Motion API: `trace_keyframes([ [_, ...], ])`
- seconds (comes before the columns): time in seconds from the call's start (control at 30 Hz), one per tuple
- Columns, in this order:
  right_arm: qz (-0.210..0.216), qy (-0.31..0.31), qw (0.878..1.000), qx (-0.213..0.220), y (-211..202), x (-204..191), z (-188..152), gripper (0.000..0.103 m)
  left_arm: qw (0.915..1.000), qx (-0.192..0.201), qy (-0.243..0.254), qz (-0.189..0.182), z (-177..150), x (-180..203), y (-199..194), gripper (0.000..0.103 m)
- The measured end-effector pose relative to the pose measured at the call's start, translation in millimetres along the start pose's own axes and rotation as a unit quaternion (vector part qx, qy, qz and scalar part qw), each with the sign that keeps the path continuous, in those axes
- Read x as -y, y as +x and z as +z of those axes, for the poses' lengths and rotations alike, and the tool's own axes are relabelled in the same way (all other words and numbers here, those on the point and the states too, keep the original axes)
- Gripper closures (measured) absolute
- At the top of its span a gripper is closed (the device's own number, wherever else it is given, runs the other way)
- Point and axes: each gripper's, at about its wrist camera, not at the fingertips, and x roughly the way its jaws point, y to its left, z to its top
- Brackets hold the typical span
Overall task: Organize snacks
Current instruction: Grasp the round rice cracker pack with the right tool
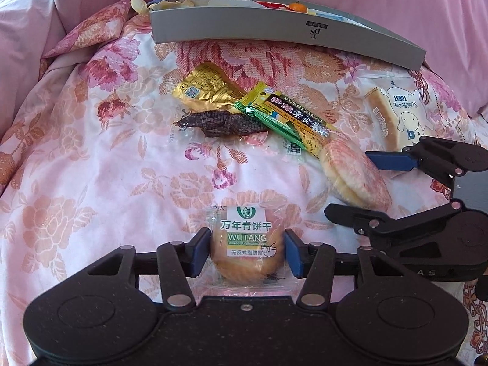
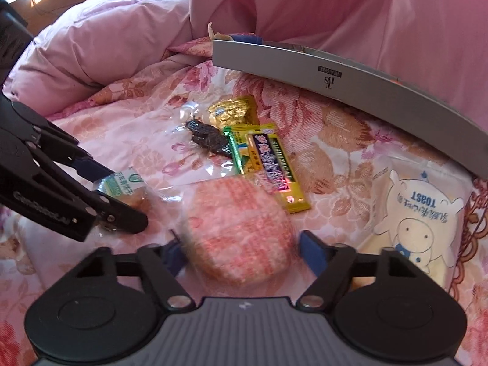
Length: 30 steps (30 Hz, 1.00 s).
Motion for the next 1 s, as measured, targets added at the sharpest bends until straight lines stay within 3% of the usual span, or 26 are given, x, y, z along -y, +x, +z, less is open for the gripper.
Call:
trace_keyframes([
  [0.2,-0.010,-0.025,1.000,0.008,-5,-9,0,0.040,0.9999,0.005,-0.009,0.001,0,0,-3,0.052],
  [0.47,-0.033,-0.052,0.998,0.020,-11,-17,-2,0.043,0.9997,0.013,-0.017,0.008,-1,-1,-5,0.052],
  [0.63,-0.065,-0.079,0.994,0.032,-12,-21,-1,0.067,0.9994,0.018,-0.026,0.009,0,-3,-5,0.052],
  [0.83,-0.081,-0.102,0.991,0.045,-15,-25,-3,0.076,0.9991,0.028,-0.029,0.012,0,-3,-8,0.052],
  [1.0,-0.098,-0.132,0.984,0.062,-20,-33,-3,0.077,0.9986,0.037,-0.036,0.014,1,-5,-11,0.052],
])
